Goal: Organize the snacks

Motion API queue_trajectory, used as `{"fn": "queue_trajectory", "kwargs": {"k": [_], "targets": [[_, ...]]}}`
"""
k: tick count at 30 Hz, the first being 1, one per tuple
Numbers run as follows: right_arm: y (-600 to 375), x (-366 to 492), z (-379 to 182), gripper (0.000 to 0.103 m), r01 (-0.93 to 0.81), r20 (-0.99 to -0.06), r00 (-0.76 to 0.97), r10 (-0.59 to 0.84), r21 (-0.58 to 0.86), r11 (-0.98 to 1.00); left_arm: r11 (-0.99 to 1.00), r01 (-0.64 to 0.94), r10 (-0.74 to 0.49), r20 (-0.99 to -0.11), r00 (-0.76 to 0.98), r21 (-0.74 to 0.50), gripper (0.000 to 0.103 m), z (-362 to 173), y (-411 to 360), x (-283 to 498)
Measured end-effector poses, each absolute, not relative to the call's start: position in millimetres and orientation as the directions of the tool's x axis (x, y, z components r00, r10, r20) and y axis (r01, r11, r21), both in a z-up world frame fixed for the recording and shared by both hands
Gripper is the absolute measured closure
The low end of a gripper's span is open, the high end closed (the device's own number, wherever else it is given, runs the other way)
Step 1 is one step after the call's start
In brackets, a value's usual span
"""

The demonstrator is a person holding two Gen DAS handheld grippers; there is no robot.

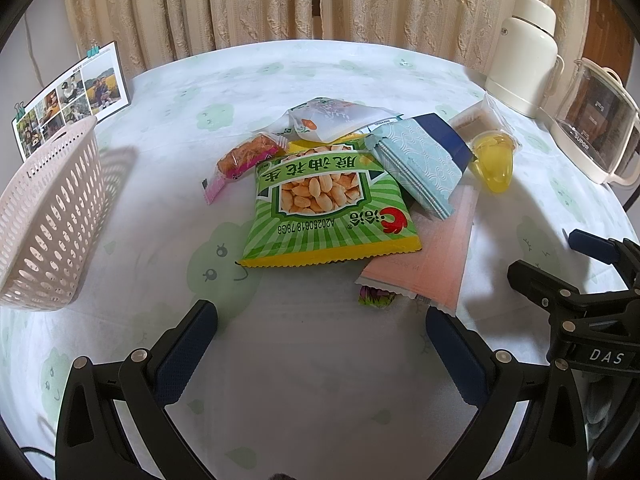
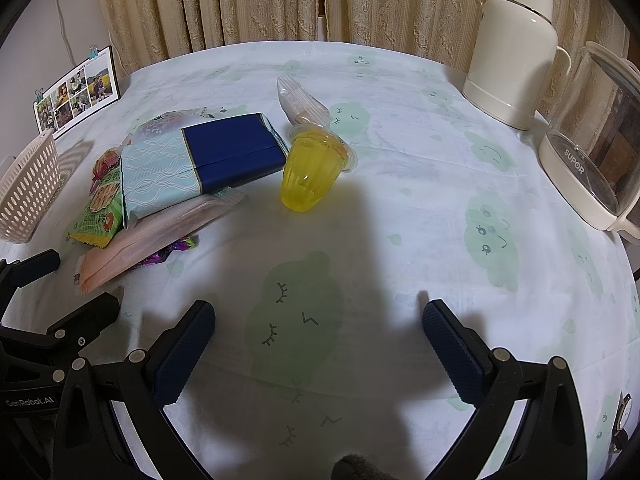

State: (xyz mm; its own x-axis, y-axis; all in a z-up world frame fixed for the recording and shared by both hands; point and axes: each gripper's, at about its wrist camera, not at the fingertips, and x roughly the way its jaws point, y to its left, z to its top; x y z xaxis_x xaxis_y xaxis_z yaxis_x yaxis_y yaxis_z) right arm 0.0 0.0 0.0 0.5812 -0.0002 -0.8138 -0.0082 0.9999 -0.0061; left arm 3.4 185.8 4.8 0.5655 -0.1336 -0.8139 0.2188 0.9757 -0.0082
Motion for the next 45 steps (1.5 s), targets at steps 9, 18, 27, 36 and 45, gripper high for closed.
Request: {"fn": "queue_trajectory", "kwargs": {"k": [9, 18, 27, 36, 45], "targets": [[0.1, 0.0, 0.0, 0.000, -0.008, -0.814, 0.581, 0.000, -0.006, 1.000, 0.975, 0.223, -0.137, -0.815, 0.563, -0.009, 0.000, 4.9, 184.9, 3.4], [0.0, -0.1, 0.0, 0.000, -0.008, -0.814, 0.581, 0.000, -0.006, 1.000, 0.967, 0.254, -0.149, -0.825, 0.545, -0.007, 0.000, 6.0, 185.2, 4.8], [3.1, -1.9, 0.1, 0.000, -0.009, -0.814, 0.581, 0.000, -0.006, 1.000, 0.965, 0.261, -0.148, -0.826, 0.544, -0.001, 0.000, 5.3, 186.2, 6.9], [8.6, -5.5, 0.4, 0.000, -0.011, -0.814, 0.581, 0.003, -0.004, 1.000, 0.979, 0.204, -0.110, -0.793, 0.599, 0.018, 0.000, 11.9, 194.5, -0.1], [0.2, -15.2, 4.2, 0.000, -0.053, -0.799, 0.595, 0.091, 0.074, 0.996, 0.985, 0.170, -0.129, -0.765, 0.631, -0.026, 0.000, 19.6, 208.3, -4.9]]}}
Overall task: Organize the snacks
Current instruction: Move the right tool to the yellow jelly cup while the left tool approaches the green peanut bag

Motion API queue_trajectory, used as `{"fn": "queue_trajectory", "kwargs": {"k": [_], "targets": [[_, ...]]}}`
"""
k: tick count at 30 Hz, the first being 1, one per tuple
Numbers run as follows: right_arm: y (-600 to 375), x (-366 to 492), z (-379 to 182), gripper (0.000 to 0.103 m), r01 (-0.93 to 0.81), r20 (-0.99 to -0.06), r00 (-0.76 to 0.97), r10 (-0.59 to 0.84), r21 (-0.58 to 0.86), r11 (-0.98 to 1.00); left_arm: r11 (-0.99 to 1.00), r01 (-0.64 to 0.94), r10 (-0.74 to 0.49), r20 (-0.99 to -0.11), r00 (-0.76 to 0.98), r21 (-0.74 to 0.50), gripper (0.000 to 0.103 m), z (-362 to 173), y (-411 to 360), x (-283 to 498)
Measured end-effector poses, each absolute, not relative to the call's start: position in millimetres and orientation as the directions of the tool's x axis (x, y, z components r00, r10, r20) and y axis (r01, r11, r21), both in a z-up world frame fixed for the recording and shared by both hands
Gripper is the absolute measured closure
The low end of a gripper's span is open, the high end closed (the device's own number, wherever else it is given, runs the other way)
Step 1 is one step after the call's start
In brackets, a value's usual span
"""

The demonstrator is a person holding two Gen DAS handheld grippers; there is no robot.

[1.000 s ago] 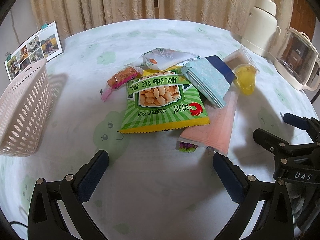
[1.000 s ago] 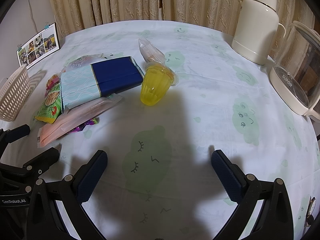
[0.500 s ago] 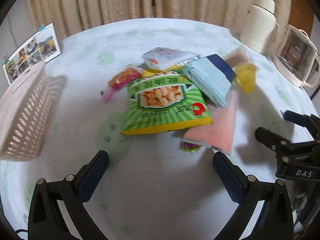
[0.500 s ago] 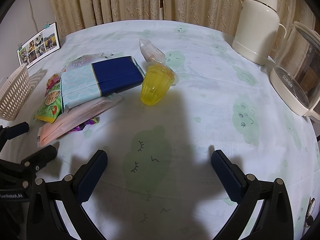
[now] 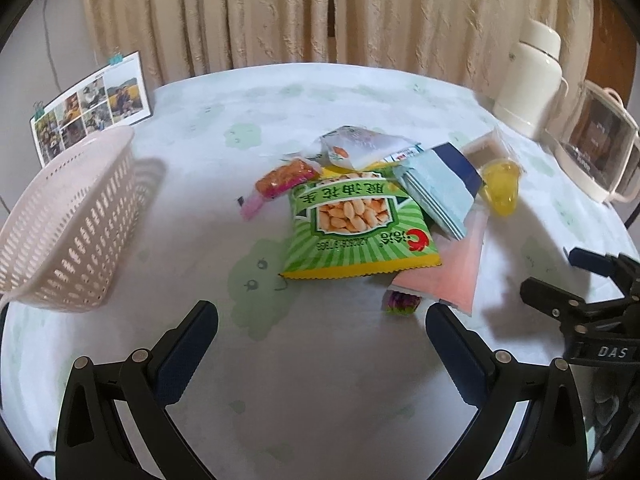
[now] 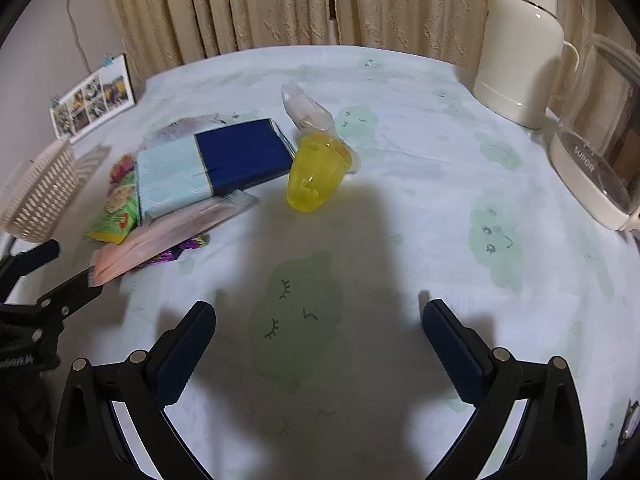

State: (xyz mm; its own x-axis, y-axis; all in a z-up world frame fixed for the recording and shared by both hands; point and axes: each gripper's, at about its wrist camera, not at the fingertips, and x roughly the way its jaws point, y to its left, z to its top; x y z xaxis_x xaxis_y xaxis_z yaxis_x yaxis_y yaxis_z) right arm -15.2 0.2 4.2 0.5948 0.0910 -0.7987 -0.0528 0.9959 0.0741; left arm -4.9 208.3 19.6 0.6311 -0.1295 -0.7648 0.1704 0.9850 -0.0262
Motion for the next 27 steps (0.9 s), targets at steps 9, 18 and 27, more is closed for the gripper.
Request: {"fn": "queue_trajectory", "kwargs": {"k": [9, 18, 27], "targets": [[-20.7, -9.7, 12.3, 0.004, -0.028, -0.777, 0.616, 0.127, 0.139, 0.990, 0.987, 0.159, -0.128, -0.751, 0.648, -0.031, 0.000, 22.1, 208.6, -7.0], [-16.3, 17.8, 21.3, 0.020, -0.021, -0.754, 0.639, 0.156, 0.185, 0.982, 0.989, 0.148, -0.110, -0.726, 0.678, -0.012, 0.000, 31.8, 216.3, -16.1], [-9.6, 46.5, 19.4, 0.030, 0.009, -0.750, 0.640, 0.167, 0.225, 0.974, 0.990, 0.136, -0.109, -0.722, 0.683, -0.021, 0.000, 35.2, 221.0, -11.0]]}}
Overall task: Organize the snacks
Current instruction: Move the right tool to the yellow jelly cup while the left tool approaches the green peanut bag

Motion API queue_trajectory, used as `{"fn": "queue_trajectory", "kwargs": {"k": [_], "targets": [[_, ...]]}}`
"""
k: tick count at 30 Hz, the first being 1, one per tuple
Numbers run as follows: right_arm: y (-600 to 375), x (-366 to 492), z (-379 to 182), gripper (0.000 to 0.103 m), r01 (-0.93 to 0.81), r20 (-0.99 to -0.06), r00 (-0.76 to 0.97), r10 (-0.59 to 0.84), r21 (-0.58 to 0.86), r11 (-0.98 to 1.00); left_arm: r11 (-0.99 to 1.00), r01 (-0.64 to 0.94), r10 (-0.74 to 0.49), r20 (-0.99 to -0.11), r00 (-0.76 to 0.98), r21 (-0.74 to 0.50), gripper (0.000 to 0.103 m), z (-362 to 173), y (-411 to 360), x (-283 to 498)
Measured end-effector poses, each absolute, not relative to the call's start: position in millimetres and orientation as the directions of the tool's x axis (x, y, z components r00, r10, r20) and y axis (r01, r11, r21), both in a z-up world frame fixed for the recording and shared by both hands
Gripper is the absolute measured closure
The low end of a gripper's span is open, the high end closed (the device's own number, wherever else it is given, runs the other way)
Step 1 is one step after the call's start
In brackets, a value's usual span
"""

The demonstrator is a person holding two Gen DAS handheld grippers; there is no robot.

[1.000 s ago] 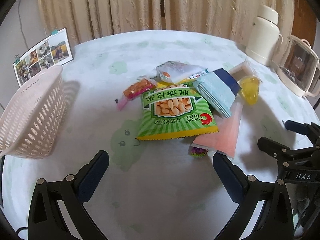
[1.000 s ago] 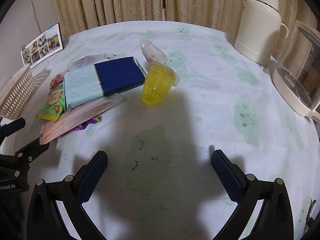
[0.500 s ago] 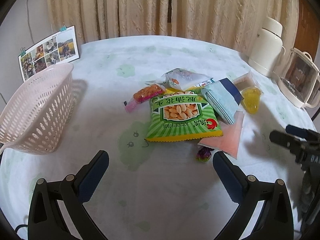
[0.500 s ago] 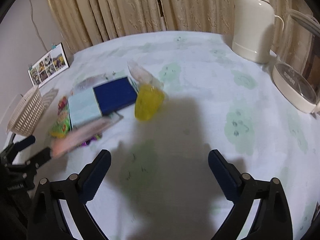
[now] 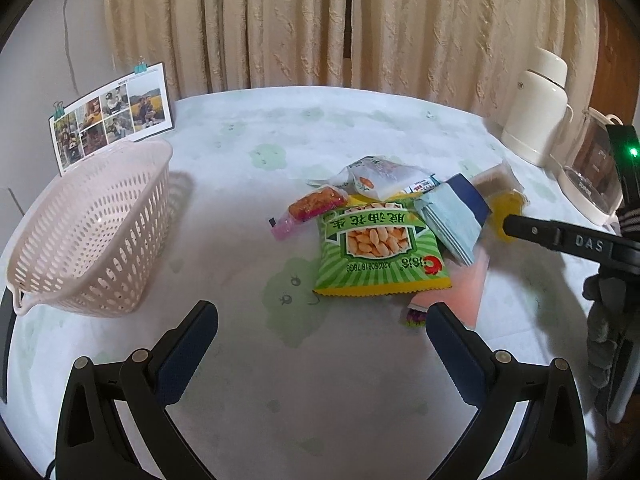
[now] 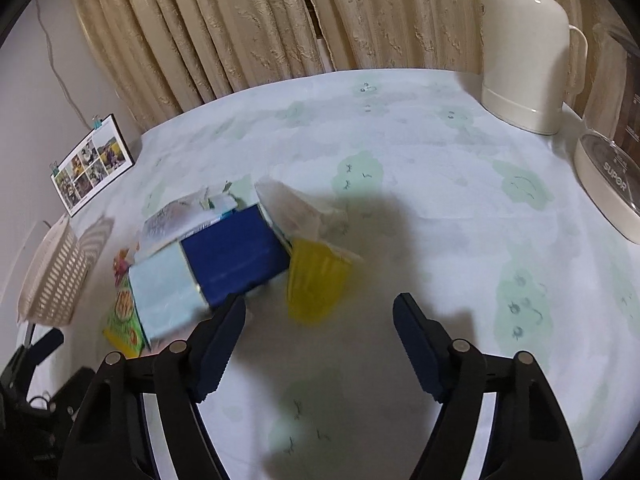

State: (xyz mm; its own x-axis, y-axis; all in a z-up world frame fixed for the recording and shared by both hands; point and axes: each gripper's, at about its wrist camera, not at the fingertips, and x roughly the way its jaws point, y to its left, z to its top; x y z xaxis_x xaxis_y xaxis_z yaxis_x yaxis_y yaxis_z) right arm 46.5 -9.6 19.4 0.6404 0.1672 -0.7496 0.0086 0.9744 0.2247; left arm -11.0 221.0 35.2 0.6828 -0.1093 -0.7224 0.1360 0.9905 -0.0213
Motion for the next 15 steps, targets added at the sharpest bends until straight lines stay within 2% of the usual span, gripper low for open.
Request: {"fn": "queue_trajectory", "kwargs": {"k": [10, 13, 15], "targets": [[-6.7, 59.3, 15.6, 0.030, 0.022, -0.752, 0.642, 0.150, 0.213, 0.977, 0.991, 0.132, -0.105, -0.723, 0.683, -0.020, 0.000, 31.9, 218.2, -3.3], [-4.3, 63.0, 15.5, 0.038, 0.024, -0.752, 0.645, 0.133, 0.194, 0.981, 0.991, 0.131, -0.104, -0.723, 0.683, -0.019, 0.000, 31.9, 218.2, -3.2], [-2.8, 66.0, 15.8, 0.049, 0.027, -0.752, 0.648, 0.121, 0.181, 0.983, 0.991, 0.131, -0.105, -0.723, 0.683, -0.020, 0.000, 31.9, 218.2, -3.2]]}}
